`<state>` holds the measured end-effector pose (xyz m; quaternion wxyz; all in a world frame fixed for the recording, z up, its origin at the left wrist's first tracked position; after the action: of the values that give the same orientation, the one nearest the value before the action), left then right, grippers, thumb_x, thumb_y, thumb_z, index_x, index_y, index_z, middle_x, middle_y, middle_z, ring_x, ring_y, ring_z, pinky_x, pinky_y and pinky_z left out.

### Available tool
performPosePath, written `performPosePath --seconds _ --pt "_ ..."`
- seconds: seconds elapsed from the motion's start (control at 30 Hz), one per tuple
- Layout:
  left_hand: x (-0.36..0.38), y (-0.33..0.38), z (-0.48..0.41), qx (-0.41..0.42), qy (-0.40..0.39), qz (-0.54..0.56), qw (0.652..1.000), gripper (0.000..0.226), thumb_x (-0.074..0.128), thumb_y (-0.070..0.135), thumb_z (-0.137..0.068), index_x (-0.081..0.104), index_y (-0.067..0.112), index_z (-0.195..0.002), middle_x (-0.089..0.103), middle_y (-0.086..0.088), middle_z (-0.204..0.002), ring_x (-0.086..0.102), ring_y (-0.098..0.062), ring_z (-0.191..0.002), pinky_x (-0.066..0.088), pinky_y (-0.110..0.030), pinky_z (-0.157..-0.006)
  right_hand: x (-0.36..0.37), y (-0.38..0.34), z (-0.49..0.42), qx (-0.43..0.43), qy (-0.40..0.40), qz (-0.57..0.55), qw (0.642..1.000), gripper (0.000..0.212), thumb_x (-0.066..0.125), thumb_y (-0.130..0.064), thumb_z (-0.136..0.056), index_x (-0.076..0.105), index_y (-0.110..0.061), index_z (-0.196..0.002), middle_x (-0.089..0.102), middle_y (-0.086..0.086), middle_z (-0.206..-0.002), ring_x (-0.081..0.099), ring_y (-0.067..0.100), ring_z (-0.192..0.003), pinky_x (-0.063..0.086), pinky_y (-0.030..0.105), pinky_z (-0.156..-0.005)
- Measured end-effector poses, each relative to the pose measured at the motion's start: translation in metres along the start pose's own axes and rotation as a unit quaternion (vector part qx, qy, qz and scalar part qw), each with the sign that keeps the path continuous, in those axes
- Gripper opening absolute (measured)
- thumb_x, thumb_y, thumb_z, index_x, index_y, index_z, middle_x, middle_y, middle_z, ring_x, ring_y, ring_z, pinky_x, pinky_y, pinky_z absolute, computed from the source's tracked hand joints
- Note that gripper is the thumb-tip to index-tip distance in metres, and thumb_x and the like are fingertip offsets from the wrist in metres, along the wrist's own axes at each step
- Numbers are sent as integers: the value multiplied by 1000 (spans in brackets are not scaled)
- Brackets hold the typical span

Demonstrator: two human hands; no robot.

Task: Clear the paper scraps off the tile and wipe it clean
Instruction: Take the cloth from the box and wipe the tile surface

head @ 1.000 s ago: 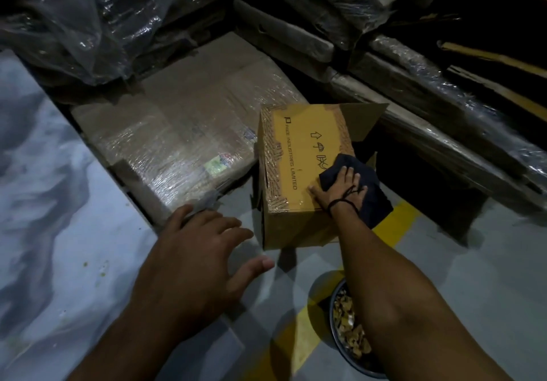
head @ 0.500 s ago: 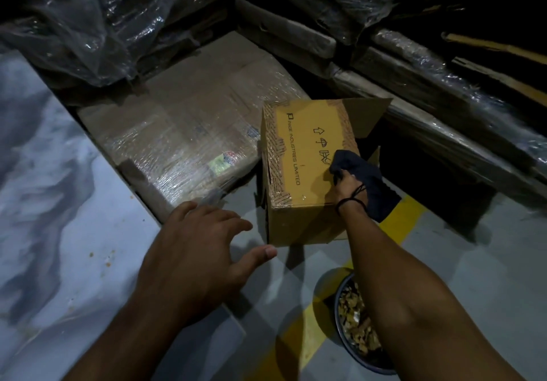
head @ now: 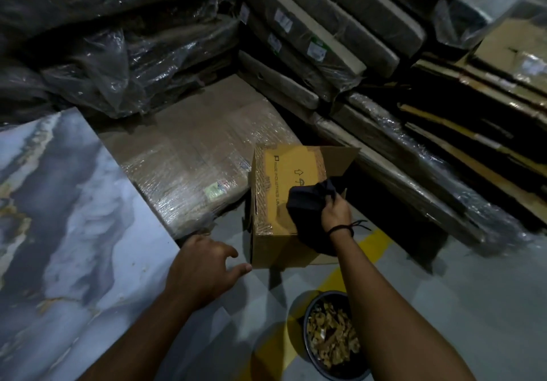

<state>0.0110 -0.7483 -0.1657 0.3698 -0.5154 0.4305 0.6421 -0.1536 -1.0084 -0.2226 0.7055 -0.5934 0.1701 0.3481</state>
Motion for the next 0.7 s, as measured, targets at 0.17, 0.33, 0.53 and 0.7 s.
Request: performPosePath --seconds 0.17,0.33,0.53,0.7 --pt "-7 10 2 16 -19 99 995 62 26 70 -83 63 34 -117 64 12 -122 57 -14 -115 34 -36 -101 -7 -22 51 96 -77 -110 986 40 39 -37 -101 61 -5 -109 64 20 -110 60 39 -98 49 57 -90" --pt "-42 35 4 -106 -24 475 873 55 44 40 -97 30 23 -147 41 2 -144 42 -15 -130 33 -23 -98 -3 -80 130 115 -160 -300 933 33 44 -37 -101 64 -12 -93 69 11 -96 66 34 -93 53 55 -88" --pt "-105 32 44 -215 75 775 590 28 33 37 -101 58 27 -111 65 -3 -116 65 -9 -98 52 -22 -78 17 -165 230 -15 -281 -268 921 43 45 -49 -97 72 -16 -91 74 11 -93 69 30 -90 56 45 -83" --pt "-133 -10 101 -281 149 800 508 41 40 42 -98 61 9 -110 64 -11 -102 63 -22 -99 45 -35 -100 43 -209 291 -265 -356 -65 894 47 52 -63 -87 67 -19 -99 70 1 -89 66 23 -87 54 35 -76"
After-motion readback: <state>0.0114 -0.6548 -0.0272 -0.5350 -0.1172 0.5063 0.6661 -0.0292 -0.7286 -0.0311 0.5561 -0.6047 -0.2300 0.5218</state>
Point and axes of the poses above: each hand's wrist, its own z-axis away from the middle knuckle, its own x-axis out of the palm, y = z × x, the point moved 7 cm from there along -z, towards the middle knuckle
